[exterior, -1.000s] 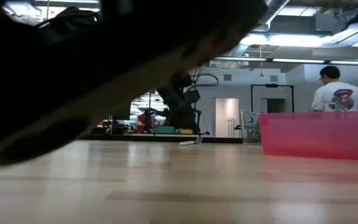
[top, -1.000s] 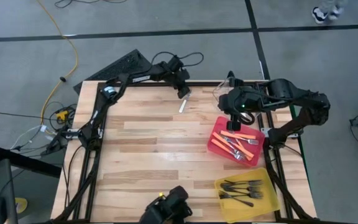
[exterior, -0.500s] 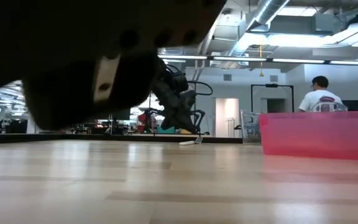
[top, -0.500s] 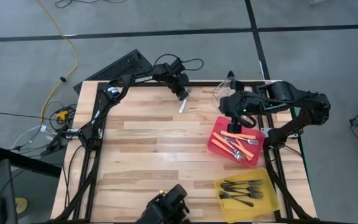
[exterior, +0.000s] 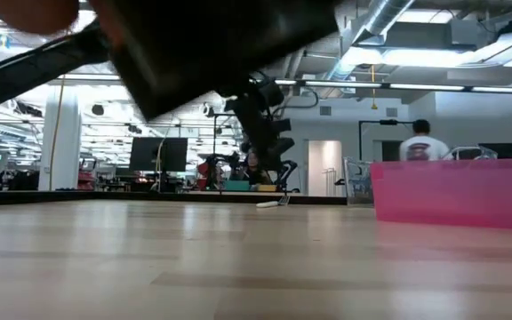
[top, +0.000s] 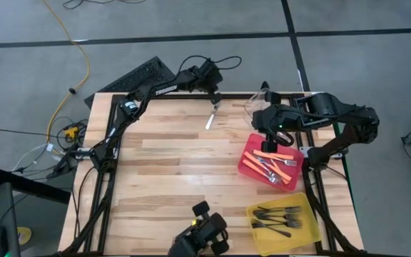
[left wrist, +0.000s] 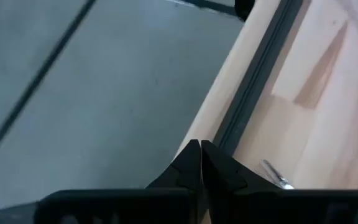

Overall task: Sort silverware by color (type)
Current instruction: Put the white fork into the transparent bin

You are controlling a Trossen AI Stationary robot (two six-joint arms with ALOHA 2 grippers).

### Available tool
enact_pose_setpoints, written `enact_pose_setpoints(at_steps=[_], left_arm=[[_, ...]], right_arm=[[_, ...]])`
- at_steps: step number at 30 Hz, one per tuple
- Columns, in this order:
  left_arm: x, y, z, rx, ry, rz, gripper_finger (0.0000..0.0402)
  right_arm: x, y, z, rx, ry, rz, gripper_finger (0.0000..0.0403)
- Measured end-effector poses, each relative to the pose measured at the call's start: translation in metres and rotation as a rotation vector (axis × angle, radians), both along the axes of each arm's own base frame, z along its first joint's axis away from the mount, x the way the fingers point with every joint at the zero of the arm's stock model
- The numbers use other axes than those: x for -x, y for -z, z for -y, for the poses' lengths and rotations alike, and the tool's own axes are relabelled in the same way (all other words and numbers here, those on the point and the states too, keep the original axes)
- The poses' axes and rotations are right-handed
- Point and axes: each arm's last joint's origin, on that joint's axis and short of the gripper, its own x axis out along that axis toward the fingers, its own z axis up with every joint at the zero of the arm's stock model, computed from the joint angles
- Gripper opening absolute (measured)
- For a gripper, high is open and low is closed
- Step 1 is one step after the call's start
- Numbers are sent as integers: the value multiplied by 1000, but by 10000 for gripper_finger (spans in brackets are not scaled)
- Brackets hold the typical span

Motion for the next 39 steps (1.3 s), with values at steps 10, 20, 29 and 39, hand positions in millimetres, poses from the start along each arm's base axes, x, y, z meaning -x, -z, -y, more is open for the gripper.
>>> enact_pose_setpoints(at_steps=[10, 20, 29, 39], left_arm=[[-28, 36, 1, 124, 58, 3, 0], [-29, 60, 8, 299, 33, -85, 0], [4, 49, 8, 465, -95, -247, 0], [23, 36, 42, 597, -52, -530, 0]], right_arm=[[0, 0, -1, 6, 0, 2, 22], [1, 0, -2, -7, 10, 3, 22], [3, 2, -8, -3, -17, -23, 22], [0, 7, 3, 8, 128, 1, 28]])
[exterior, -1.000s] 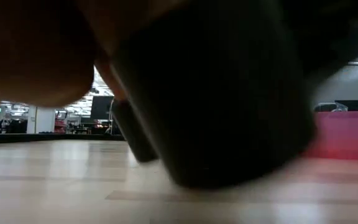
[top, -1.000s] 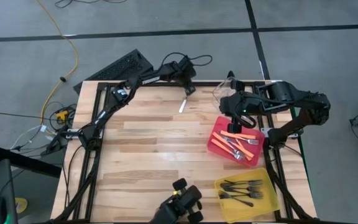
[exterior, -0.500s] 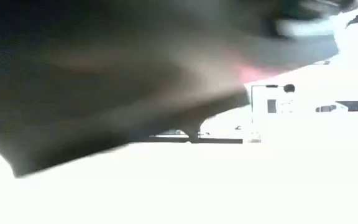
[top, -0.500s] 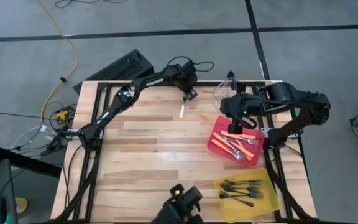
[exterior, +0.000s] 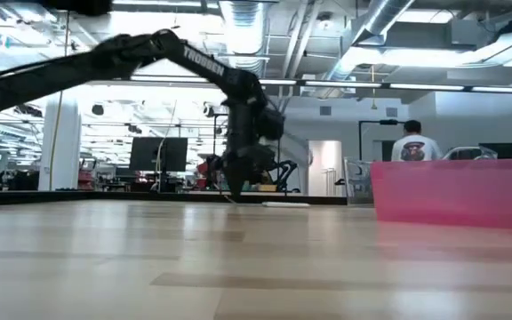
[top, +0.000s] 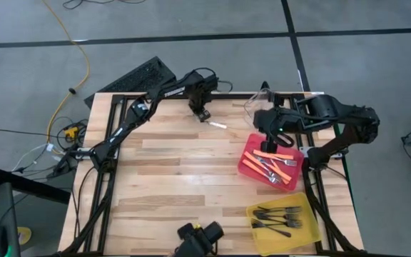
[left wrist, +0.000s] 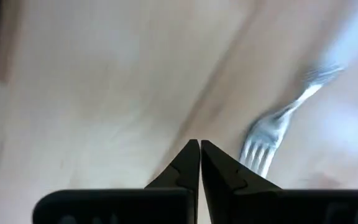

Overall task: Sort silverware by color (type)
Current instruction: Put the white fork into the transparent bin

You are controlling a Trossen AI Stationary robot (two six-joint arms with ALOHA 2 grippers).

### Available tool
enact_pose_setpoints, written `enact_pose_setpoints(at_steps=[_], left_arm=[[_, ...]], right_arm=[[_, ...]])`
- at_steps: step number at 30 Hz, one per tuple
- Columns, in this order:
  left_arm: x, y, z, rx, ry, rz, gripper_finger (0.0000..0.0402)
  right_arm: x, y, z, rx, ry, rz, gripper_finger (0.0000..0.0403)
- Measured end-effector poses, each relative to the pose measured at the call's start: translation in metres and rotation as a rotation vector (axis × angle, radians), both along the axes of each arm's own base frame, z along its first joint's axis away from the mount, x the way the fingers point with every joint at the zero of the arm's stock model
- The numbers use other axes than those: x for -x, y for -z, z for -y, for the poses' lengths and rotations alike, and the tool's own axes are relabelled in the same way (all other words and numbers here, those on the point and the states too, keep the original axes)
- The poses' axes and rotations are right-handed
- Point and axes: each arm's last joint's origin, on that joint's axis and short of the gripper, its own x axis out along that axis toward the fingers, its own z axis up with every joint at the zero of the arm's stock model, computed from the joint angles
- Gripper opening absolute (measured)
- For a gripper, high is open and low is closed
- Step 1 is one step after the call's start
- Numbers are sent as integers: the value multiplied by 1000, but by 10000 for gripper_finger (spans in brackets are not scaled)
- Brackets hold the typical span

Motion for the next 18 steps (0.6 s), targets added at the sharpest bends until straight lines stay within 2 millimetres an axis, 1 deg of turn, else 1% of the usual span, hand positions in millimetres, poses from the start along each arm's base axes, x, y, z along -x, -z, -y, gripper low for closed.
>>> enact_pose_setpoints(at_steps=[1, 2, 4, 5, 6, 8, 10, 13, 16, 18], left_arm=[[-1, -7, 3, -8, 14, 14, 0], [-1, -18, 7, -18, 29, 28, 0], [6, -53, 18, -40, 52, 53, 0], [10, -76, 24, -74, 60, 87, 0], [16, -103, 30, -124, 65, 132, 0], [31, -152, 45, -216, 74, 212, 0], [48, -193, 61, -302, 80, 285, 0], [80, -253, 92, -431, 89, 417, 0], [128, -314, 131, -537, 108, 608, 0], [158, -340, 154, -580, 112, 708, 0]], right_arm=[[-2, 4, 4, 17, 22, -7, 32], [-5, 8, 8, 28, 40, -14, 38], [-11, 19, 19, 31, 61, -42, 54], [-14, 25, 25, 22, 64, -56, 63], [-17, 32, 30, 9, 62, -67, 73], [-24, 46, 41, -14, 40, -86, 96], [-32, 62, 52, -32, -3, -98, 121], [-44, 84, 66, -30, -88, -70, 158], [-57, 105, 80, -11, -175, 8, 189], [-69, 116, 90, -9, -183, 93, 203]])
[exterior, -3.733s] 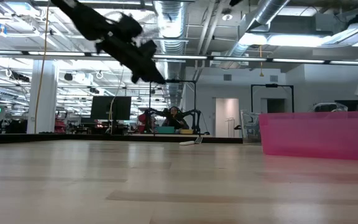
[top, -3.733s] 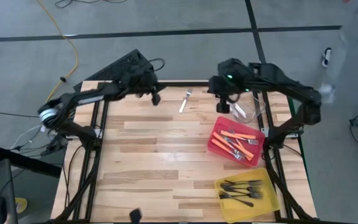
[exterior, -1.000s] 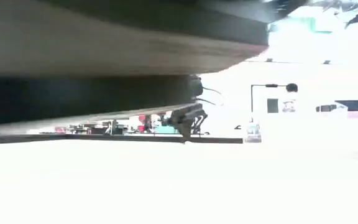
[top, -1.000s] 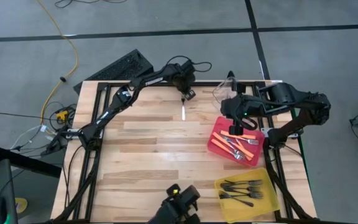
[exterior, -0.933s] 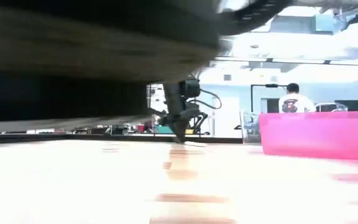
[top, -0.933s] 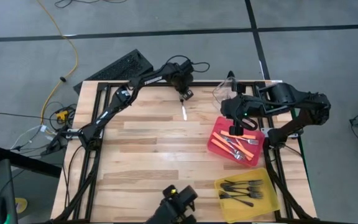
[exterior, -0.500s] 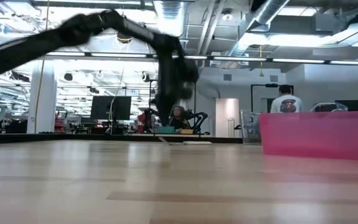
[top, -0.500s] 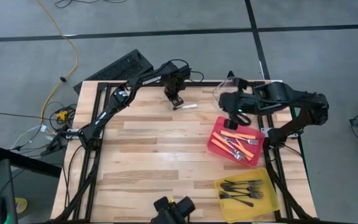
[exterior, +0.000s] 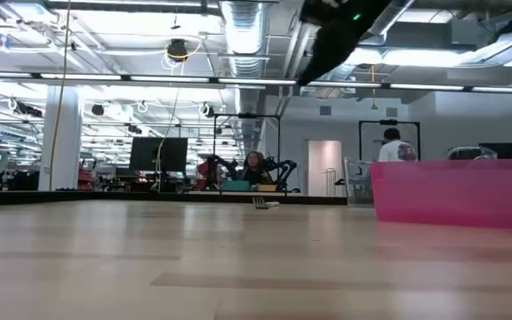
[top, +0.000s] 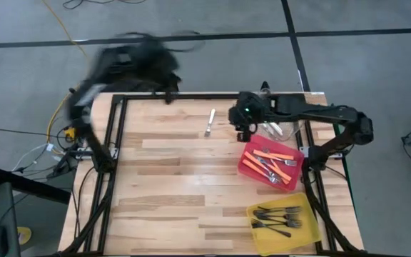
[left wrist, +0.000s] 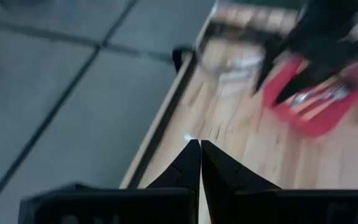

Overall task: Sort silverware by color (type)
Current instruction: Put the white fork into the transparent bin

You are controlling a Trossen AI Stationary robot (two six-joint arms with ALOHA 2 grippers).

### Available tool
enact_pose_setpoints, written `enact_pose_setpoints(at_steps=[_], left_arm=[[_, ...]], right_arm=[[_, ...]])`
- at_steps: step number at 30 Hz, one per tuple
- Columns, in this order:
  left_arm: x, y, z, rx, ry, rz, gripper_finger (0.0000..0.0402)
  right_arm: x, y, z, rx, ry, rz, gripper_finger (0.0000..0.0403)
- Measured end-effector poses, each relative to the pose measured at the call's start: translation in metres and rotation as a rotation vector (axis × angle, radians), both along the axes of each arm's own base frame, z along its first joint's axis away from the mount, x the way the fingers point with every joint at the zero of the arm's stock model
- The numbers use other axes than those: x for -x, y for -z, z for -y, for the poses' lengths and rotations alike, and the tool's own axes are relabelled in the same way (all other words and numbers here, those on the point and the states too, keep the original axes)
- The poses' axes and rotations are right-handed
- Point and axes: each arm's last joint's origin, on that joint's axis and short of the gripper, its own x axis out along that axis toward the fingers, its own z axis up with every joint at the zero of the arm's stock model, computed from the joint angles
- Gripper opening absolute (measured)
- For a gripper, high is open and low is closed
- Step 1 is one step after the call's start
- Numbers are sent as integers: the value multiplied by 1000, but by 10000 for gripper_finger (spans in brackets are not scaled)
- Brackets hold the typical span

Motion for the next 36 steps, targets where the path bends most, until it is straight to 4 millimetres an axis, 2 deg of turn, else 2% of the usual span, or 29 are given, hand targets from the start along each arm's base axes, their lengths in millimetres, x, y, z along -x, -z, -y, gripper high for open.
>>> enact_pose_setpoints(at_steps=[3, 7, 11, 14, 18, 22, 32, 36], left_arm=[[35, -26, 29, -58, 44, 115, 0], [84, -48, 58, -91, 79, 233, 0], [122, -55, 76, -102, 78, 290, 0], [138, -52, 85, -92, 103, 302, 3], [153, -43, 91, -77, 99, 295, 11], [163, -31, 95, -72, 94, 305, 13], [163, -3, 95, -109, 108, 362, 13], [162, 4, 94, -108, 108, 355, 13]], right_arm=[[-18, 18, 12, -19, -14, 63, 217], [-45, 55, 13, 3, -120, -31, 232], [-67, 90, 3, 3, -189, -99, 250], [-80, 113, -3, -8, -209, -133, 259], [-90, 133, -4, -14, -194, -143, 261], [-97, 151, 2, 12, -137, -162, 261], [-101, 186, 26, -3, -47, -203, 261], [-105, 197, 30, -3, -18, -183, 260]])
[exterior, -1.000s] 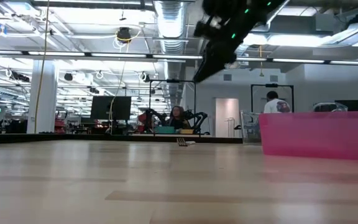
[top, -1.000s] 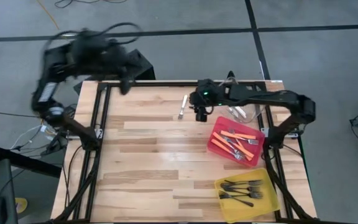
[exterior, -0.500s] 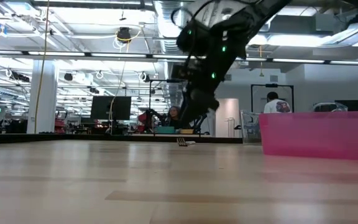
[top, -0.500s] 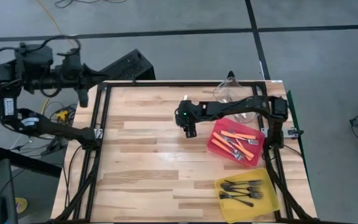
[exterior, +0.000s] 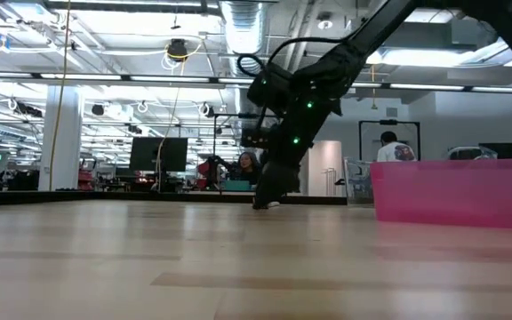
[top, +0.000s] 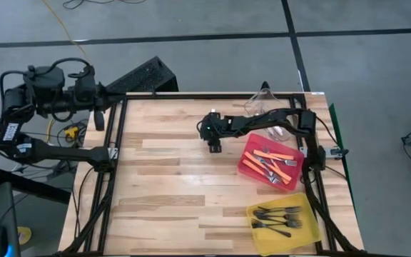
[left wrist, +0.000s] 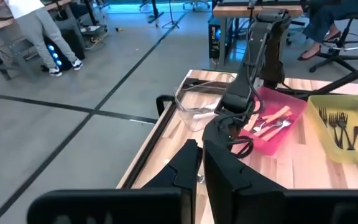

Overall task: Sort silverware by color (type)
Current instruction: Put the white fork into the transparent bin

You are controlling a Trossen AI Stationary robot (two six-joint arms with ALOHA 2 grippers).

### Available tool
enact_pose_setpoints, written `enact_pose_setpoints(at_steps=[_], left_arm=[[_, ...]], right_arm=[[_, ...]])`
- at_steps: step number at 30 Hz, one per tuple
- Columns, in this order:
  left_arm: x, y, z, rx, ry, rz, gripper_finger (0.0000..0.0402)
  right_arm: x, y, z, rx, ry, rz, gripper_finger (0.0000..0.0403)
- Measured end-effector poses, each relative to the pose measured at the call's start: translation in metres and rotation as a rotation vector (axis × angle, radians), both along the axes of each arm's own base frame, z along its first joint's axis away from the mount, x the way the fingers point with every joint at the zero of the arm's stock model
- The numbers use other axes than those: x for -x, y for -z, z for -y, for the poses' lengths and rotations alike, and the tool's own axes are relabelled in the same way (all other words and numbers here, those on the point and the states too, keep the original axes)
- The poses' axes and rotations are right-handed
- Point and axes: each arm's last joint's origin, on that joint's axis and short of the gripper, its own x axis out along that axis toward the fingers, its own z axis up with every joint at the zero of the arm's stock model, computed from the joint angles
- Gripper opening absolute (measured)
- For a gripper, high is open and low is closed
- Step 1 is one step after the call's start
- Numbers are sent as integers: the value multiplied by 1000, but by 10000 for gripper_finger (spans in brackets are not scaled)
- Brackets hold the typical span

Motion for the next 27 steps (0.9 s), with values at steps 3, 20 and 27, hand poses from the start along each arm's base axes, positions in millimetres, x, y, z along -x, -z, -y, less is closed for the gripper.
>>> enact_pose_setpoints(at_steps=[3, 20, 27], left_arm=[[-2, 4, -1, 18, -5, -11, 13], [0, 3, 0, 50, -20, 12, 13], [8, 4, 3, 28, -19, 74, 13]], right_arm=[[-2, 3, 1, 27, 36, 8, 252], [2, 4, -3, 120, 233, -18, 22], [0, -27, -22, 77, 198, 78, 19]])
